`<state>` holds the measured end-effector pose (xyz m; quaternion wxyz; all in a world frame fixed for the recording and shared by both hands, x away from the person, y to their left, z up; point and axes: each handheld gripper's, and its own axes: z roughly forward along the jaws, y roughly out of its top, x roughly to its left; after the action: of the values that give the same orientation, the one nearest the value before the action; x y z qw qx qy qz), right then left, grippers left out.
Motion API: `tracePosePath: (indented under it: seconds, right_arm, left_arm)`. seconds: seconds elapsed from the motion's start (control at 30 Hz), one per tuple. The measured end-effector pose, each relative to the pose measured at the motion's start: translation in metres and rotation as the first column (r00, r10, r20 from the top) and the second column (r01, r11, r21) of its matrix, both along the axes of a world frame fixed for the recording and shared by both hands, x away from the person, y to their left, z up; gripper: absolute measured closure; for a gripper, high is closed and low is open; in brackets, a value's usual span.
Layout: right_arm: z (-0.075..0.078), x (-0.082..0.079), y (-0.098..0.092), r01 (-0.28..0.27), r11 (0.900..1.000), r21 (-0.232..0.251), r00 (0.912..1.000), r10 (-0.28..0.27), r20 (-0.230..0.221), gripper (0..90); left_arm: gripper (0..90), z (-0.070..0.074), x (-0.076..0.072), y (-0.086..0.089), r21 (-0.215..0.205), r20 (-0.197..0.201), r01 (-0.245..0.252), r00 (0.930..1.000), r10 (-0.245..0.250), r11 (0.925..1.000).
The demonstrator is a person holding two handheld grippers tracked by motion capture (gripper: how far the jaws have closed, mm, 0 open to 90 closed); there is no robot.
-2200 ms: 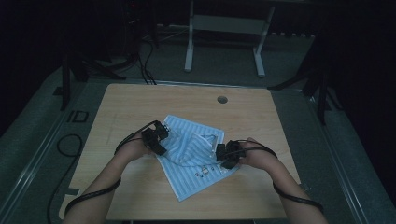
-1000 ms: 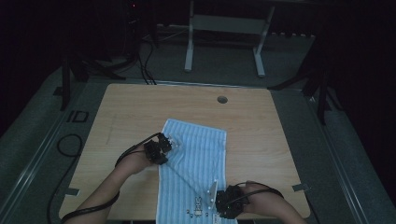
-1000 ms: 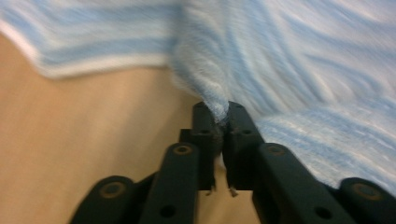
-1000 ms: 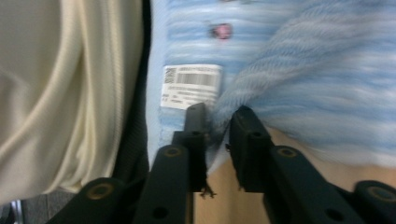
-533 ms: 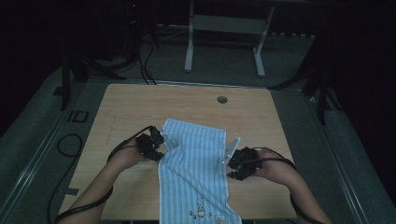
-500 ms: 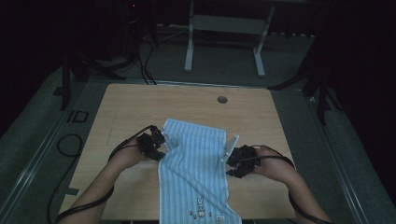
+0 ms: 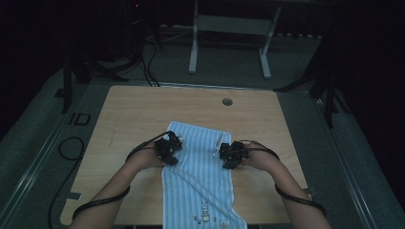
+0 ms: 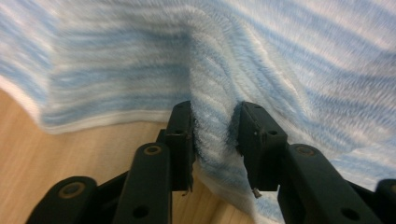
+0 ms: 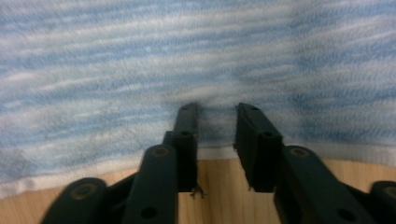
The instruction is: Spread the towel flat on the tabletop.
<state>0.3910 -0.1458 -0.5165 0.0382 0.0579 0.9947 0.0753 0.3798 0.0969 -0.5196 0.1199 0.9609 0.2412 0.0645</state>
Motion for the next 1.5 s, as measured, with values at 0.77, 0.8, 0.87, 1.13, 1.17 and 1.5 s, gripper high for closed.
tracePosePath:
  seconds: [0.77, 0.8, 0.87, 1.13, 1.17, 1.5]
  right_arm:
    - [0.06, -0.063, -0.003, -0.071, 0.995, 0.074, 0.9973, 0.069, 0.026, 86.9]
    - [0.058, -0.069, -0.002, -0.087, 0.993, 0.077, 0.9962, 0.086, 0.011, 86.9]
    - [0.054, -0.079, 0.0, -0.103, 0.993, 0.059, 0.9947, 0.103, 0.002, 86.9]
    - [0.032, -0.09, -0.002, -0.108, 0.994, 0.021, 0.9905, 0.11, -0.083, 86.5]
    - [0.028, -0.091, -0.001, -0.114, 0.993, 0.011, 0.9867, 0.115, -0.115, 84.9]
    - [0.06, -0.055, -0.012, -0.047, 0.995, 0.09, 0.9951, 0.055, -0.083, 82.2]
  left_arm:
    - [85.8, 0.058, -0.045, 0.027, -0.046, 0.071, 0.015, 0.9974, -0.012, 0.9988]
    - [85.7, 0.057, -0.049, 0.028, -0.048, 0.048, 0.025, 0.9986, -0.023, 0.9985]
    - [85.7, 0.053, -0.057, 0.029, -0.047, 0.022, 0.037, 0.9991, -0.036, 0.9982]
    - [81.7, 0.025, -0.078, 0.029, -0.054, -0.151, 0.101, 0.9826, -0.108, 0.9934]
    - [79.2, 0.023, -0.079, 0.029, -0.064, -0.171, 0.117, 0.9771, -0.126, 0.9911]
    - [71.6, 0.051, -0.054, 0.042, -0.06, -0.041, 0.033, 0.9985, -0.035, 0.9977]
